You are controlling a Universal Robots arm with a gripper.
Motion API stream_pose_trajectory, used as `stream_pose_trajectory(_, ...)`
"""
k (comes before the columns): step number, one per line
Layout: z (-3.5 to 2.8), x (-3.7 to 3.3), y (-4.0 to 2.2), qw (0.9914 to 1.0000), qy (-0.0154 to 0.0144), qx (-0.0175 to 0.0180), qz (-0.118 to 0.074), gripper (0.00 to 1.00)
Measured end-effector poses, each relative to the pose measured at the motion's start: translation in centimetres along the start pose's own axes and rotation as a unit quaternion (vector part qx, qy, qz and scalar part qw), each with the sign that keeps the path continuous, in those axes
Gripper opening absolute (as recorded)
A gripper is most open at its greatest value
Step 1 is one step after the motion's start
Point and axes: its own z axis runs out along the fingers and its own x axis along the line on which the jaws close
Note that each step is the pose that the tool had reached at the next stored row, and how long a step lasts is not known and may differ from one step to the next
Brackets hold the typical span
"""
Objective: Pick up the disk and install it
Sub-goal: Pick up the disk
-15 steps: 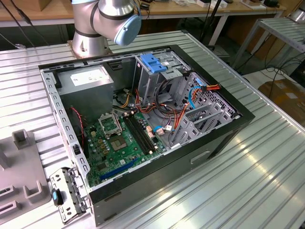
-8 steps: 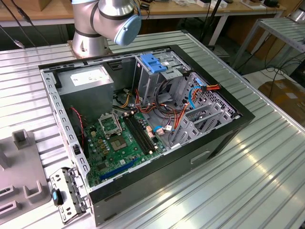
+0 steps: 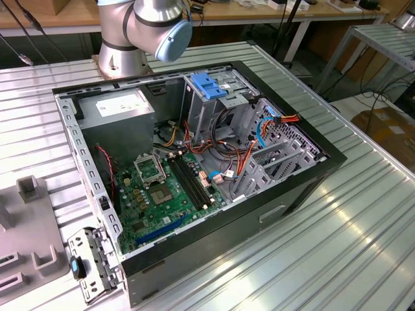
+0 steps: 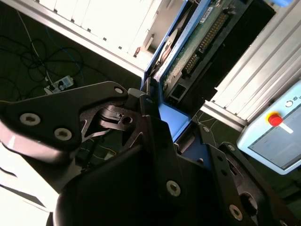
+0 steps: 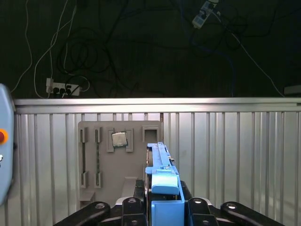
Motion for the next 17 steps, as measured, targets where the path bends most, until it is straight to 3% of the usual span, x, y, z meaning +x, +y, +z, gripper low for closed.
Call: stream_pose_trajectory(17,0.05,-0.04,-2.84,1.00000,0.0000,0.0001,0.000,0.37)
